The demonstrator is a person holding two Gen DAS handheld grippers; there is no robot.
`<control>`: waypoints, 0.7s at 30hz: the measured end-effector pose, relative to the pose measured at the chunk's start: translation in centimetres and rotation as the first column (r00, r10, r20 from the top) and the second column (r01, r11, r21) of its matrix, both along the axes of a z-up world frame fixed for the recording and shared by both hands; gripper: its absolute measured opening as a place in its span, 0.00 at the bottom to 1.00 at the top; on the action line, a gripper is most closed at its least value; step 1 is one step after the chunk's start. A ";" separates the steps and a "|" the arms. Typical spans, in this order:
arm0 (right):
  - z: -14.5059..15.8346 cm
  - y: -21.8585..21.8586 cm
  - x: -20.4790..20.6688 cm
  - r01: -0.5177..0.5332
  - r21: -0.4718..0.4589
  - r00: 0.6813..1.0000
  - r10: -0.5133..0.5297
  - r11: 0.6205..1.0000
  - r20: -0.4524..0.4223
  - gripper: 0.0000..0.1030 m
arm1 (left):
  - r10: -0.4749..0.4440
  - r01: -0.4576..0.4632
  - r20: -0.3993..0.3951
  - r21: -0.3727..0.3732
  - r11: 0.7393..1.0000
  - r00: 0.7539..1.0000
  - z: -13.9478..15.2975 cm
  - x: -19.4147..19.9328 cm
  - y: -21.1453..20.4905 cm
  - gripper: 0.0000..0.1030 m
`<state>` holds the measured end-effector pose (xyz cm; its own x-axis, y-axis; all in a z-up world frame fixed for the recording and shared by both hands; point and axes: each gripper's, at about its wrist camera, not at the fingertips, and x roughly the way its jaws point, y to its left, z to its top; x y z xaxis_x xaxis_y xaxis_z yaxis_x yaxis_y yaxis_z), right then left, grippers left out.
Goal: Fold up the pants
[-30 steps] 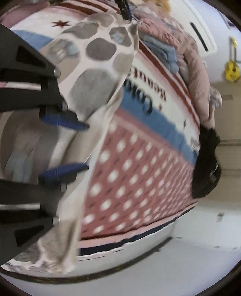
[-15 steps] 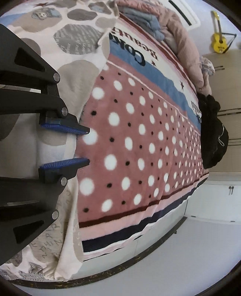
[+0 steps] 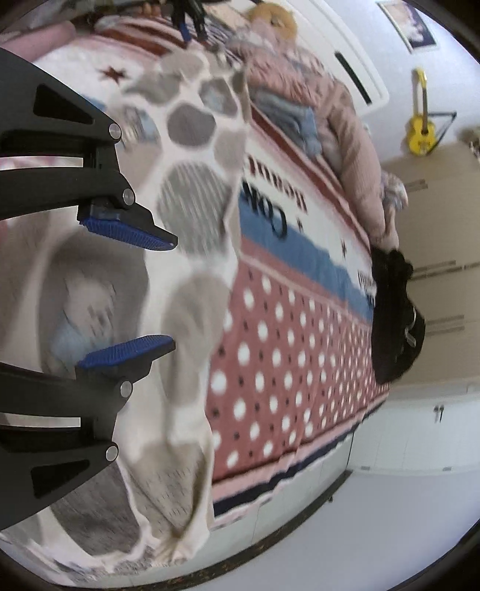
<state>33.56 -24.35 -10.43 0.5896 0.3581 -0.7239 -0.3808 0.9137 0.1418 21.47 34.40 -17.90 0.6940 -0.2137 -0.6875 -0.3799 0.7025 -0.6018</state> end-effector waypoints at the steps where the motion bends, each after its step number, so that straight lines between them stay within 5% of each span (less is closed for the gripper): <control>1: 0.1 0.5 -0.3 -0.012 0.001 1.000 0.012 1.000 0.001 0.42 | -0.002 0.002 0.006 -0.004 1.000 1.000 -0.3 0.2 -0.1 0.81; 3: 0.3 1.5 -0.9 -0.032 0.007 0.999 0.032 0.999 0.001 0.42 | -0.003 0.003 0.014 0.037 0.999 1.000 -0.3 0.6 -0.4 0.79; 6: 0.7 2.5 -1.1 -0.053 0.012 0.999 0.053 0.999 0.004 0.42 | 0.006 -0.006 0.007 0.073 0.997 1.000 -0.2 1.6 -0.2 0.59; 10: 0.9 3.4 -0.9 -0.060 -0.004 0.998 0.060 0.998 0.018 0.42 | 0.020 -0.015 -0.032 0.141 0.990 0.999 -0.4 3.0 0.8 0.04; 16: 1.0 3.6 -0.8 -0.058 0.003 0.998 0.058 0.998 0.014 0.42 | 0.064 -0.045 -0.050 0.310 0.950 0.997 0.9 2.8 1.6 0.04; 19: 0.9 3.4 -0.7 -0.058 0.018 0.998 0.058 0.998 0.009 0.42 | 0.042 -0.018 -0.067 0.322 0.946 0.997 1.1 2.5 1.9 0.09; 21: 0.9 3.3 -0.8 -0.062 0.024 0.998 0.062 0.998 0.007 0.42 | 0.080 -0.055 -0.061 0.337 0.940 0.995 1.8 2.0 2.6 0.39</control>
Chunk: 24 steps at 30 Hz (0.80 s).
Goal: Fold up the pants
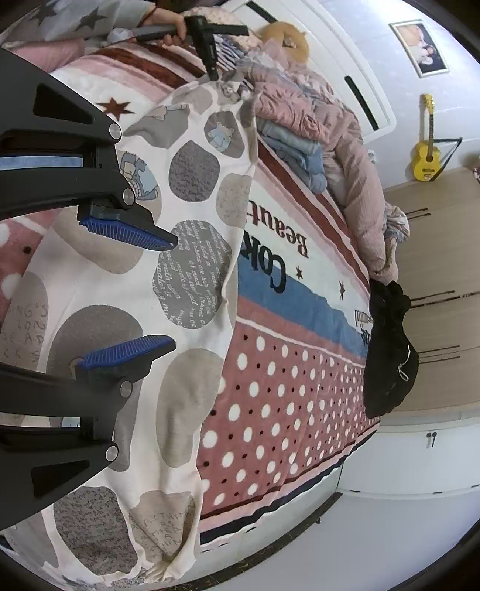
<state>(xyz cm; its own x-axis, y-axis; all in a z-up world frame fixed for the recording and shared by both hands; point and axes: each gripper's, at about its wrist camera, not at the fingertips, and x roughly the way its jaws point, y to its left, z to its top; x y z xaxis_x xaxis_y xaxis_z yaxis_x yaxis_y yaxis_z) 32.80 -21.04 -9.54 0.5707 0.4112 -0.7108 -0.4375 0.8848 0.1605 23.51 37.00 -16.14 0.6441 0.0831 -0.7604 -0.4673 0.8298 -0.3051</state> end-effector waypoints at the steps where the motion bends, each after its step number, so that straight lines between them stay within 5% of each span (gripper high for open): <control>1: 0.0 0.0 0.0 -0.003 0.000 1.000 0.003 1.000 0.000 0.42 | 0.014 -0.015 0.022 0.016 1.000 1.000 0.5 -0.3 0.4 0.57; 6: 0.0 0.4 -0.3 -0.023 0.001 1.000 0.023 1.000 0.000 0.42 | -0.075 0.078 0.134 -0.018 0.997 0.988 2.8 0.2 1.5 0.58; 12: 0.2 1.0 -0.5 -0.029 0.000 1.000 0.029 1.000 -0.002 0.42 | -0.170 0.167 0.077 0.038 0.985 0.983 2.7 3.9 0.4 0.57; 15: 0.2 1.3 -0.6 -0.033 -0.015 0.999 0.033 0.999 0.002 0.42 | -0.197 0.195 0.065 0.037 0.980 0.978 2.8 4.5 -0.4 0.36; 17: 0.2 1.3 -0.5 -0.030 -0.015 1.000 0.030 0.999 0.000 0.42 | -0.191 0.191 0.000 0.051 0.980 0.982 2.4 4.9 -0.6 0.09; 24: 0.2 1.7 -0.5 -0.039 0.000 0.999 0.039 0.999 -0.004 0.42 | -0.143 0.146 -0.036 0.103 0.984 0.989 3.9 2.7 -0.1 0.02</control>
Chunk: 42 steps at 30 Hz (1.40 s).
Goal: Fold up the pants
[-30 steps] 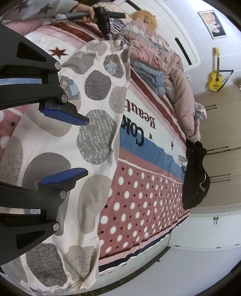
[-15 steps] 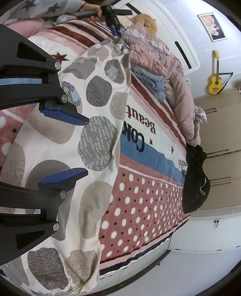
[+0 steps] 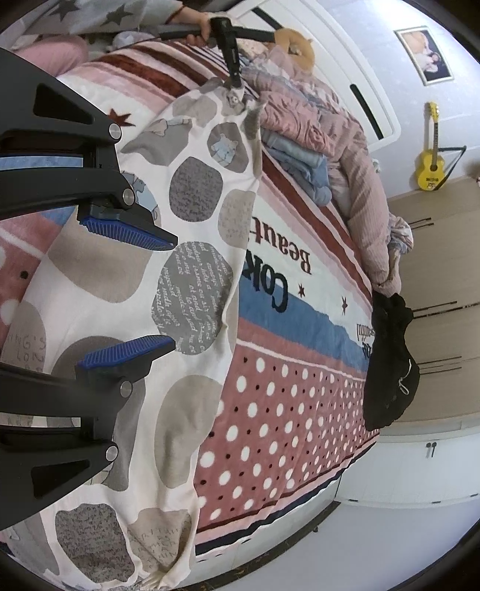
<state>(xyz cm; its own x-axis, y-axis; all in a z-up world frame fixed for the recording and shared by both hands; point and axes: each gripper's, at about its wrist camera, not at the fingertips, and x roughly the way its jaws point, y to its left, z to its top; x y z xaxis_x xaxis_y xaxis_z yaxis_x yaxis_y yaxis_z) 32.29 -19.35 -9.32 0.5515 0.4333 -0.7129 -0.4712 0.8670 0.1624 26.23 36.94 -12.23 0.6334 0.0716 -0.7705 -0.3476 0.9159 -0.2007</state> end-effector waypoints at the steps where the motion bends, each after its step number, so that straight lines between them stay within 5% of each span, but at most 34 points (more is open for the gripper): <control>1: 0.1 0.1 -0.1 -0.003 0.001 1.000 0.003 1.000 0.002 0.42 | 0.015 -0.015 -0.006 0.006 1.000 1.000 0.3 -0.4 0.5 0.02; 13: 0.8 0.6 -0.8 -0.019 0.000 1.000 0.019 1.000 0.019 0.42 | 0.063 -0.063 -0.035 0.006 0.998 0.997 1.5 -2.6 2.7 0.02; 16: 1.0 0.6 -1.0 -0.024 -0.003 0.999 0.024 1.000 0.023 0.42 | 0.080 -0.067 -0.134 0.101 0.993 0.988 -0.2 -2.0 2.6 0.03; 21: 1.0 0.3 -1.2 -0.028 0.006 0.999 0.027 1.000 0.024 0.42 | 0.190 -0.149 -0.192 0.208 0.967 0.963 -1.4 -2.6 3.2 0.06; 24: 1.1 0.1 -1.5 -0.033 0.011 0.999 0.033 0.999 0.029 0.42 | 0.145 -0.137 -0.149 0.060 0.989 0.978 -0.7 -4.1 3.4 0.13; 28: 1.1 -0.3 -1.7 -0.035 0.041 0.999 0.033 0.999 0.028 0.42 | 0.081 -0.084 -0.040 -0.088 0.993 0.996 0.2 -6.0 0.9 0.56; 30: 0.9 -0.4 -1.7 -0.035 0.059 0.999 0.033 0.998 0.022 0.42 | 0.028 -0.031 -0.018 -0.178 0.984 0.999 -0.7 -6.0 -0.6 0.57; 34: 0.7 -0.3 -1.9 -0.036 0.076 0.999 0.035 0.996 0.016 0.42 | 0.015 -0.018 -0.012 -0.381 0.924 1.000 -4.6 -4.1 -2.2 0.57; 38: 1.1 -0.9 -2.5 -0.043 0.086 0.999 0.040 0.995 0.029 0.42 | 0.126 -0.095 0.047 -0.420 0.902 0.991 -6.6 -1.8 -2.0 0.61; 40: 1.5 -1.7 -2.8 -0.042 0.089 0.998 0.038 0.995 0.043 0.42 | 0.224 -0.160 0.077 -0.484 0.860 0.972 -6.8 -1.2 -1.0 0.61; 42: 1.9 -2.6 -2.9 -0.033 0.100 0.998 0.028 0.995 0.049 0.42 | 0.300 -0.211 0.092 -0.520 0.828 0.949 -6.9 -0.8 -0.3 0.41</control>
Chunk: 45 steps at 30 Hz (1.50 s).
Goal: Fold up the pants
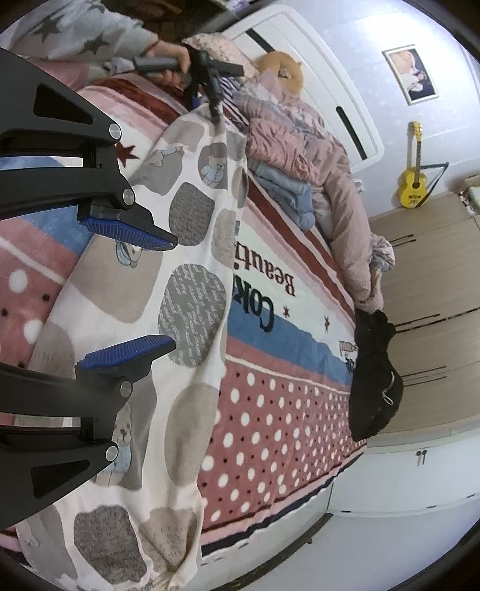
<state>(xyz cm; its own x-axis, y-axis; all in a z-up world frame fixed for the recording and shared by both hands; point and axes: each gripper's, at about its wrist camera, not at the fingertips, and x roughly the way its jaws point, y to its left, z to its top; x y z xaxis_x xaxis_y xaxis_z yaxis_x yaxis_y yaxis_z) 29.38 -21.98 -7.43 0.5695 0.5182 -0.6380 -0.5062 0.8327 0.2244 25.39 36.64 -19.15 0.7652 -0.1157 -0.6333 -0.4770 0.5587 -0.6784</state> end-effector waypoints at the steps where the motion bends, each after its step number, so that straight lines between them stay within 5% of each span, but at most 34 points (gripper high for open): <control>1: 0.1 -0.4 0.0 0.006 0.005 1.000 -0.006 1.000 -0.001 0.42 | 0.017 -0.017 -0.007 -0.002 1.000 1.000 -0.1 0.4 0.1 0.12; 3: 0.1 -1.2 0.1 0.022 0.007 1.000 -0.022 1.000 -0.008 0.42 | 0.023 -0.022 -0.025 0.047 0.999 0.999 0.4 0.8 -0.5 0.07; 7: 0.2 -2.6 0.2 0.054 0.005 0.998 -0.054 0.999 -0.012 0.42 | -0.013 0.014 -0.004 0.299 0.954 1.000 4.5 0.5 -4.3 0.03; 14: 0.6 -4.2 0.0 0.070 0.047 0.998 -0.070 0.996 0.002 0.42 | -0.249 0.174 0.122 0.435 0.883 0.961 12.8 1.4 -12.4 0.03; 21: 0.6 -6.1 -0.4 0.086 0.078 0.996 -0.087 0.993 0.002 0.42 | -0.541 0.422 0.097 0.517 0.745 0.835 14.0 6.6 -27.8 0.03; 30: -0.5 -9.7 -0.7 0.132 0.076 0.991 -0.130 0.988 -0.024 0.42 | -0.771 0.689 -0.072 0.505 0.519 0.633 8.4 9.7 -43.2 0.04; 31: -1.0 -9.9 -0.6 0.134 0.076 0.991 -0.132 0.988 -0.037 0.43 | -0.780 0.709 -0.092 0.493 0.505 0.619 7.8 9.7 -43.4 0.06; 33: -1.7 -10.2 -0.4 0.135 0.078 0.990 -0.131 0.988 -0.058 0.44 | -0.816 0.764 -0.127 0.454 0.458 0.565 6.6 9.5 -43.8 0.25; 35: -2.4 -10.0 -0.4 0.128 0.076 0.990 -0.123 0.989 -0.073 0.44 | -0.834 0.778 -0.112 0.443 0.445 0.541 6.8 8.6 -43.8 0.50; 38: -3.1 -9.3 -0.2 0.119 0.076 0.990 -0.112 0.990 -0.086 0.45 | -0.832 0.765 -0.080 0.450 0.462 0.549 7.9 6.2 -41.0 0.52; 42: -3.4 -7.4 0.6 0.100 0.101 0.991 -0.090 0.990 -0.104 0.54 | -0.737 0.674 -0.152 0.555 0.488 0.659 8.3 3.7 -36.7 0.64; 45: -4.1 -5.2 1.6 0.077 0.137 0.987 -0.057 0.988 -0.148 0.67 | -0.694 0.672 -0.213 0.548 0.498 0.688 7.2 2.7 -33.4 0.65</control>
<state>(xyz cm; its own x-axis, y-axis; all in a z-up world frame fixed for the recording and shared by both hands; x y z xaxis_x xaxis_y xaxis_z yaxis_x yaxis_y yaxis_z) 31.02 -27.20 -11.55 0.5139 0.5728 -0.6386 -0.4043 0.8183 0.4086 28.11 3.25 -11.97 0.6226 -0.2589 -0.7385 0.2330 0.9622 -0.1409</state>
